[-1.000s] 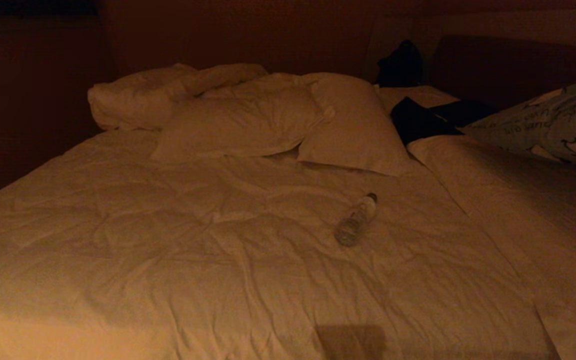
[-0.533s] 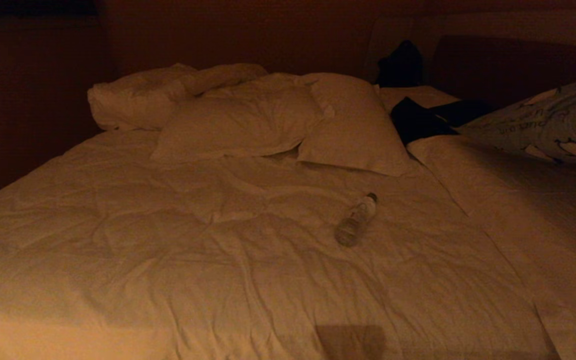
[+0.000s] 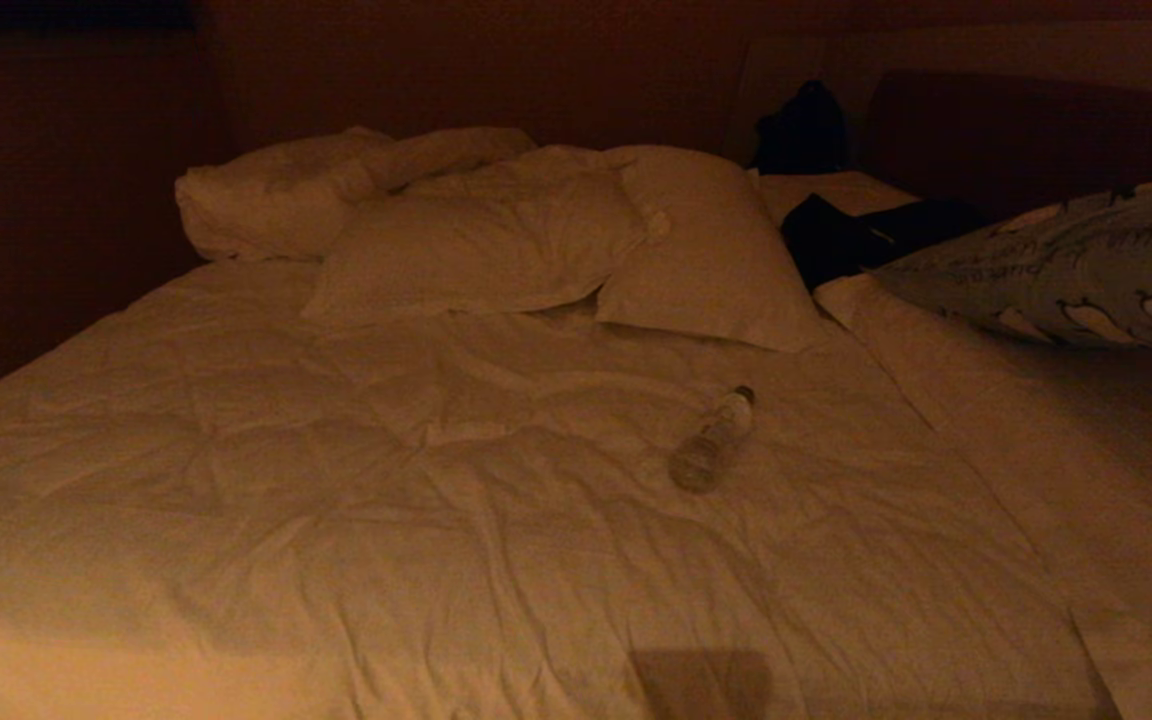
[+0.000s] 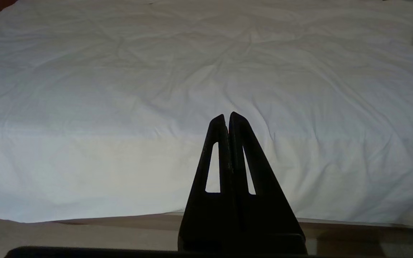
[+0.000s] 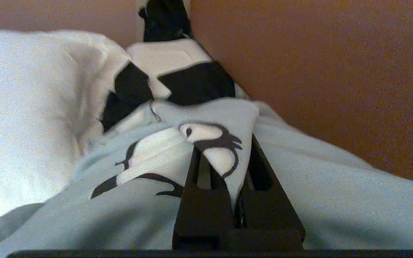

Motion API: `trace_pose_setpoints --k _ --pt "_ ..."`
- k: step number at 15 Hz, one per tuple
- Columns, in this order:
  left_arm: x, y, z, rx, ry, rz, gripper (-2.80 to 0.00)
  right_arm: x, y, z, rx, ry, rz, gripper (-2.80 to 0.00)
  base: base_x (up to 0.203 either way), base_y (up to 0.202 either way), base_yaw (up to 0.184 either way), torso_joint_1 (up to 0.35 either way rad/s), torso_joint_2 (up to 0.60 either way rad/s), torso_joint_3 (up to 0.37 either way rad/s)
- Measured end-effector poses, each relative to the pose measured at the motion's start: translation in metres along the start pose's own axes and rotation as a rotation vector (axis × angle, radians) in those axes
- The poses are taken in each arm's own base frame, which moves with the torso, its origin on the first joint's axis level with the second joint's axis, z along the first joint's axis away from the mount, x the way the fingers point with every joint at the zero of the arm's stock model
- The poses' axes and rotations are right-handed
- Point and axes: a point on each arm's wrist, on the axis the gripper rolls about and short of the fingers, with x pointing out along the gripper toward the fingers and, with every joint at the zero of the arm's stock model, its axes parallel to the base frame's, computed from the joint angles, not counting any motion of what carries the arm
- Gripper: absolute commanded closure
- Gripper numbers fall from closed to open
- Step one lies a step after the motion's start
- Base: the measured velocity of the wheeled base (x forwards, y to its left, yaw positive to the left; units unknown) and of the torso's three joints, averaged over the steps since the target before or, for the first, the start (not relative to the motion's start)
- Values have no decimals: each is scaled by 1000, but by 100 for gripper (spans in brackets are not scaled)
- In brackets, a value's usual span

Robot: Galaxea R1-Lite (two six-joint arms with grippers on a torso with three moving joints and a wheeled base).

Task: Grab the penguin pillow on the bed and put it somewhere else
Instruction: Place the pillow at the bedside

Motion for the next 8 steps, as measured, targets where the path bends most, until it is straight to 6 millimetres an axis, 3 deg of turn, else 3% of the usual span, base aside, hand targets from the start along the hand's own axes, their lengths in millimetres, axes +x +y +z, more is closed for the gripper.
trace_pose_setpoints --k 4,8 --pt "0 0 0 0 0 0 0 -1 -11 -35 -22 57 -20 0 0 0 0 0 0 0" --pt "0 0 0 0 0 0 0 -18 -14 -64 -1 158 -31 0 0 0 0 0 0 0"
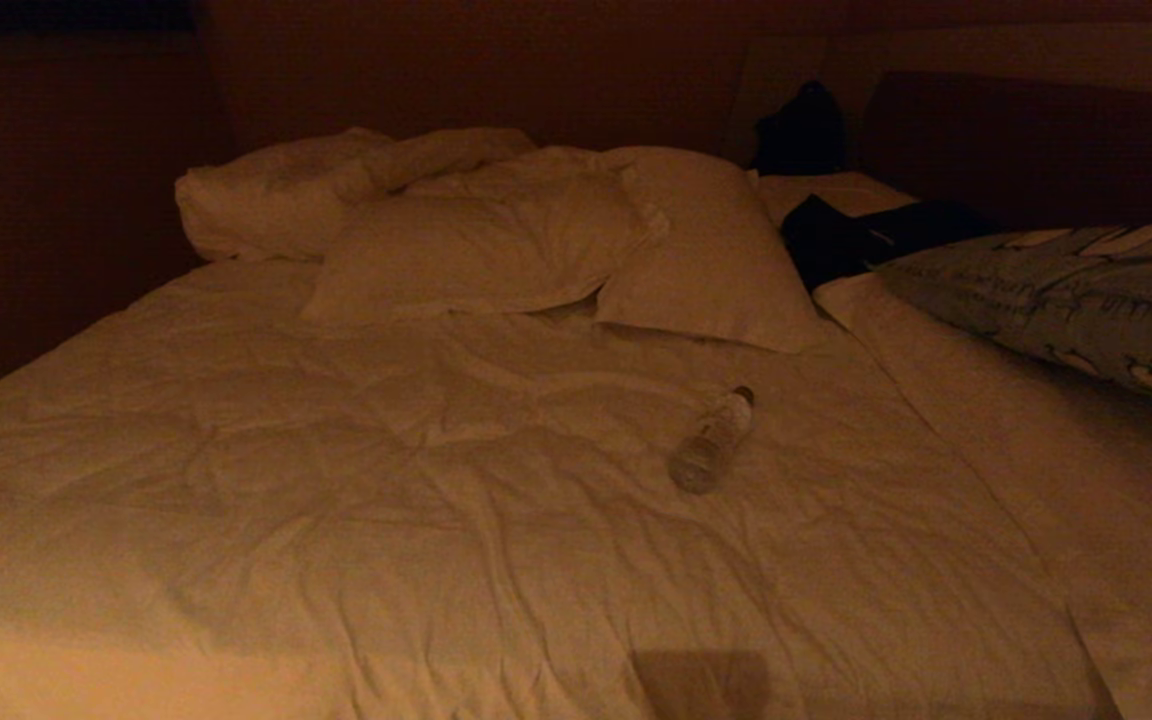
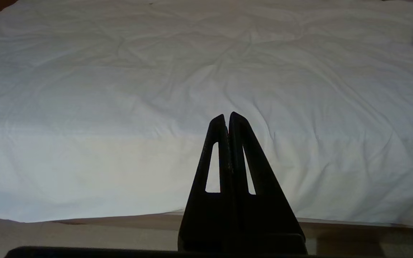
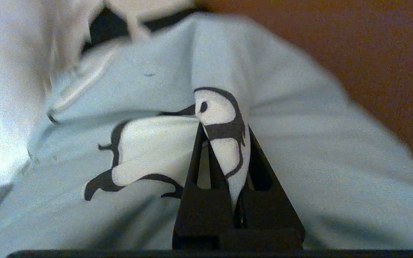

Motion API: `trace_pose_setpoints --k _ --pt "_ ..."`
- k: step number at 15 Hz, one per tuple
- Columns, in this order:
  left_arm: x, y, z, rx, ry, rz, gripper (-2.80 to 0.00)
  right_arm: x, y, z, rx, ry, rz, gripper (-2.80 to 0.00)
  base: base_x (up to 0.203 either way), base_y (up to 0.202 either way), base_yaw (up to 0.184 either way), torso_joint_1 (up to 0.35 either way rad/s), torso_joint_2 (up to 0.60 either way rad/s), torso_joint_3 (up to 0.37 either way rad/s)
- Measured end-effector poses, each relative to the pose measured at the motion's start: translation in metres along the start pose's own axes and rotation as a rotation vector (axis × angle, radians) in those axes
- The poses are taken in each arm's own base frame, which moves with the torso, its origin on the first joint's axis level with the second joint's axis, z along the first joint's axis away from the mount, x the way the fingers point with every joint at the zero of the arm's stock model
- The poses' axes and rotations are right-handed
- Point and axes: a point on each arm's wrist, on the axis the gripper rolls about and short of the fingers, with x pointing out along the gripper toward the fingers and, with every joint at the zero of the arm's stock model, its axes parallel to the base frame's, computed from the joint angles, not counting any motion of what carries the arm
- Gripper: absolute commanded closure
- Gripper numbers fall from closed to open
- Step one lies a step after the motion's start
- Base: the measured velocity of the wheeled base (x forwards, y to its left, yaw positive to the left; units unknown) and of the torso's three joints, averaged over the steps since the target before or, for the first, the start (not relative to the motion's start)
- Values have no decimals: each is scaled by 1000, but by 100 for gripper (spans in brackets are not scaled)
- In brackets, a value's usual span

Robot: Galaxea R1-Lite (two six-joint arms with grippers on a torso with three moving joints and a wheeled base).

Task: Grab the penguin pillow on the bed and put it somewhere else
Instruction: Place the pillow at the bedside

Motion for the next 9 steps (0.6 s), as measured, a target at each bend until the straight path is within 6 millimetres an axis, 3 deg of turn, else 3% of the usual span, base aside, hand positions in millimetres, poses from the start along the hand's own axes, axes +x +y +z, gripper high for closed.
trace_pose_setpoints --k 4,7,8,9 --pt "0 0 0 -1 0 0 0 -23 0 -30 -2 129 -12 0 0 0 0 0 0 0" --pt "0 0 0 0 -1 0 0 -35 -3 -42 -37 174 -24 0 0 0 0 0 0 0" --pt "0 0 0 0 0 0 0 -38 -5 -44 -48 184 -28 -280 0 0 0 0 0 0" --pt "0 0 0 -1 0 0 0 -40 -7 -46 -59 193 -33 -280 0 0 0 0 0 0"
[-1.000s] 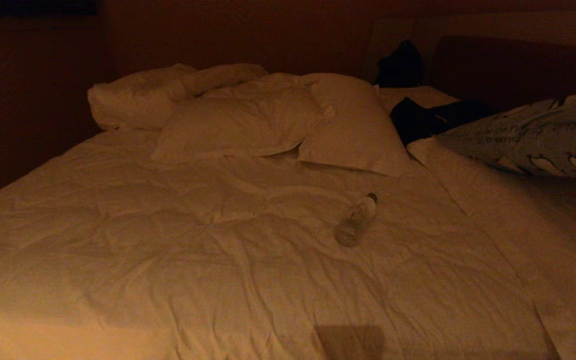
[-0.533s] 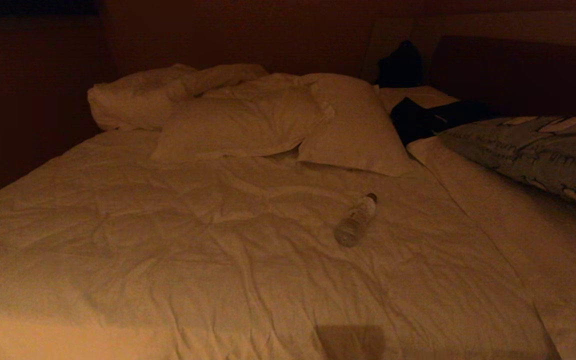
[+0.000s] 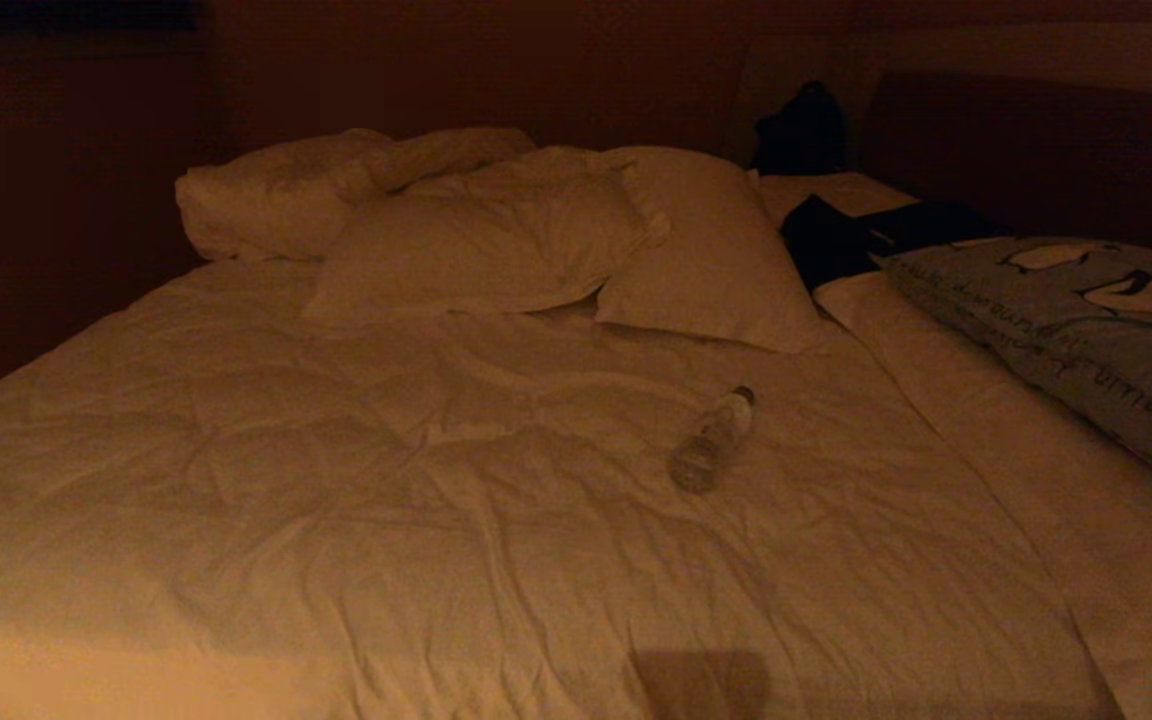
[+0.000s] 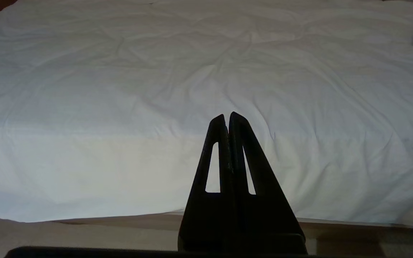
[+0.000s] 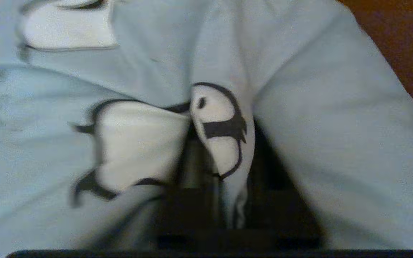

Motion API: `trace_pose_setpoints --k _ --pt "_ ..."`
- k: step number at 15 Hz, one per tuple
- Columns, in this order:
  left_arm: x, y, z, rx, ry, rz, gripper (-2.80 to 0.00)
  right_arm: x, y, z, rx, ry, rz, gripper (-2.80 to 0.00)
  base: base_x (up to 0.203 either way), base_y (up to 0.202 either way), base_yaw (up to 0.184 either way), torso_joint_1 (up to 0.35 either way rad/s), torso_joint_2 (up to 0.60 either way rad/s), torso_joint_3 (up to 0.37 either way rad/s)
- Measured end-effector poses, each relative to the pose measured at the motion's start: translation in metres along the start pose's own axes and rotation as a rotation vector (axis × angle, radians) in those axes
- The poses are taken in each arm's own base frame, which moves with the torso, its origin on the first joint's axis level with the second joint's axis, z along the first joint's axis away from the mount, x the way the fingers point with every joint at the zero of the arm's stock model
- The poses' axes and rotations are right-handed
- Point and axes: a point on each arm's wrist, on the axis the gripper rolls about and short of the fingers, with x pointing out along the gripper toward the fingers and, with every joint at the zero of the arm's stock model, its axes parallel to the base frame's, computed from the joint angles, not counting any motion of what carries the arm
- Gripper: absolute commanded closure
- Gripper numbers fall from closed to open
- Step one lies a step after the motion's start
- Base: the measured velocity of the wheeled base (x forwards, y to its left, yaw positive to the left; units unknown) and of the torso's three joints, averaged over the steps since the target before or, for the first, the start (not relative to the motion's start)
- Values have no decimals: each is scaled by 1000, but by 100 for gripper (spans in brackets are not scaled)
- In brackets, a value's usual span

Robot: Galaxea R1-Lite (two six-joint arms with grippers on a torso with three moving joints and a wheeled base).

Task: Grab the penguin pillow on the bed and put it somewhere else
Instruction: Place the pillow at the bedside

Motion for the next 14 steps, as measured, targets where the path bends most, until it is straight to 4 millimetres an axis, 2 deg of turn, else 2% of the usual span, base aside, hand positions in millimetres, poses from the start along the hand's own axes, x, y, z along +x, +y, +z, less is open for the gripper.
trace_pose_setpoints --k 3,5,8,10,11,14 --pt "0 0 0 0 0 0 0 -8 -4 3 -10 10 -16 -280 0 0 0 0 0 0" --pt "0 0 0 1 0 0 0 -19 -4 13 -3 14 -19 -280 0 0 0 0 0 0" --pt "0 0 0 1 0 0 0 -45 2 37 2 13 -15 -280 0 0 0 0 0 0" --pt "0 0 0 0 0 0 0 -70 9 57 2 8 2 -280 0 0 0 0 0 0" --pt "0 0 0 0 0 0 0 -85 14 66 6 7 15 0 0 0 0 0 0 0" --pt "0 0 0 0 0 0 0 -140 31 91 16 -13 51 0 0 0 0 0 0 0"
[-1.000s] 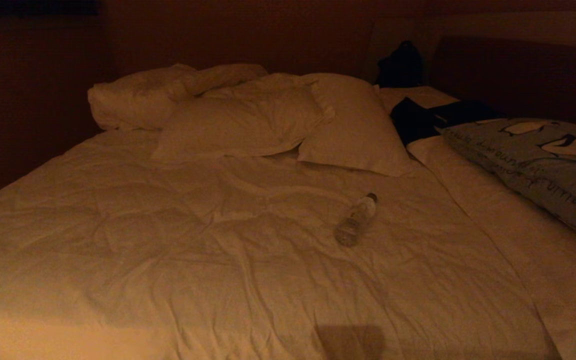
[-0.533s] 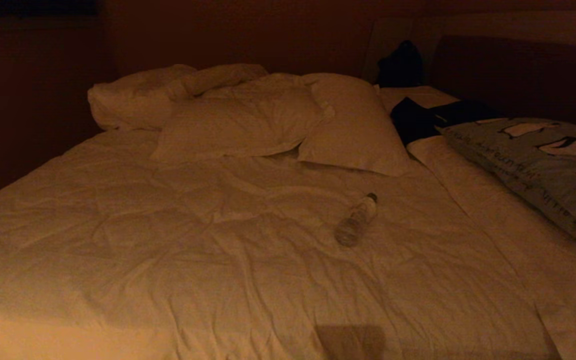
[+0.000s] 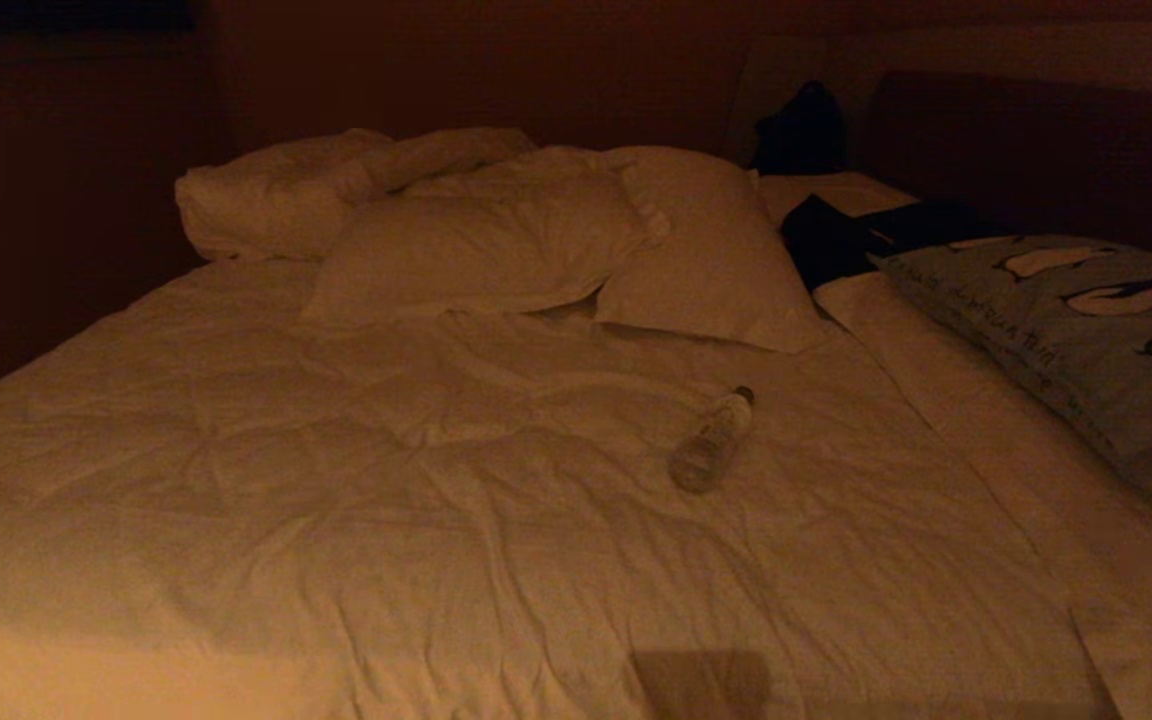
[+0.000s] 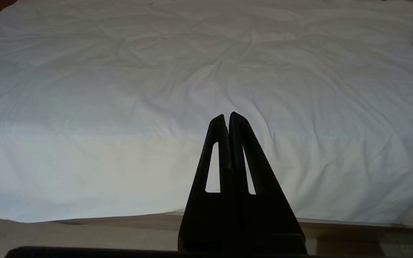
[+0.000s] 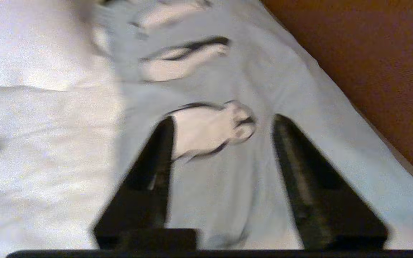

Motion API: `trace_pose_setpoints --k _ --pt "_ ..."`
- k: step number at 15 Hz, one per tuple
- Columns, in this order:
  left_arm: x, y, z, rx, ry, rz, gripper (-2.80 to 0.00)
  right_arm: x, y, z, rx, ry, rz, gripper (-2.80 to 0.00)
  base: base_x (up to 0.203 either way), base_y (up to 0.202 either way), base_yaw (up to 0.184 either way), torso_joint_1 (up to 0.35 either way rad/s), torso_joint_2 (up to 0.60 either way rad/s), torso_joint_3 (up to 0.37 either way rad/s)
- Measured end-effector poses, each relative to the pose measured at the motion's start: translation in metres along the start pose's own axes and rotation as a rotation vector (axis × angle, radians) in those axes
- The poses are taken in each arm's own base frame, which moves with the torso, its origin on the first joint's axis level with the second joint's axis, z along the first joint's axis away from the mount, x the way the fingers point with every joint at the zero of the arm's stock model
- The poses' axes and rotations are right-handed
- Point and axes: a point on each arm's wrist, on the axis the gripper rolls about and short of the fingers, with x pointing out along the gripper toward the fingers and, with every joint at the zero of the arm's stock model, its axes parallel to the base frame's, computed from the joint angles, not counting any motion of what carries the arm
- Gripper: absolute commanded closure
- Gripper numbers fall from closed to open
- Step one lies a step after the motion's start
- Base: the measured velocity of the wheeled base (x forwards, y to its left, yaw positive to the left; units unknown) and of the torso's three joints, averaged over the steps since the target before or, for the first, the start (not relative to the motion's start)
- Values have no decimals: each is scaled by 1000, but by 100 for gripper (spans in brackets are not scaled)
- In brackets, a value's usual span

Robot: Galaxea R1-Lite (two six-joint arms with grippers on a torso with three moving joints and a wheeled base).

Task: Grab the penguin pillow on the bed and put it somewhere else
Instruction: Pick up the pillow

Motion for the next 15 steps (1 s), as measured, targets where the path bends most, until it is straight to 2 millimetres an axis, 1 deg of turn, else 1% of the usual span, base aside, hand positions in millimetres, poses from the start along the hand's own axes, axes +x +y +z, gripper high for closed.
trace_pose_setpoints --k 3,5,8,10,12,15 --pt "0 0 0 0 0 0 0 -62 28 18 6 -34 49 0 0 0 0 0 0 0" --pt "0 0 0 0 0 0 0 -102 49 27 25 -58 106 0 0 0 0 0 0 0" --pt "0 0 0 0 0 0 0 -152 77 27 98 -44 233 0 0 0 0 0 0 0" --pt "0 0 0 0 0 0 0 -177 89 19 188 11 290 0 0 0 0 0 0 0" --pt "0 0 0 0 0 0 0 -196 98 2 292 94 295 0 0 0 0 0 0 0" --pt "0 0 0 0 0 0 0 -218 108 -26 421 224 267 0 0 0 0 0 0 0"
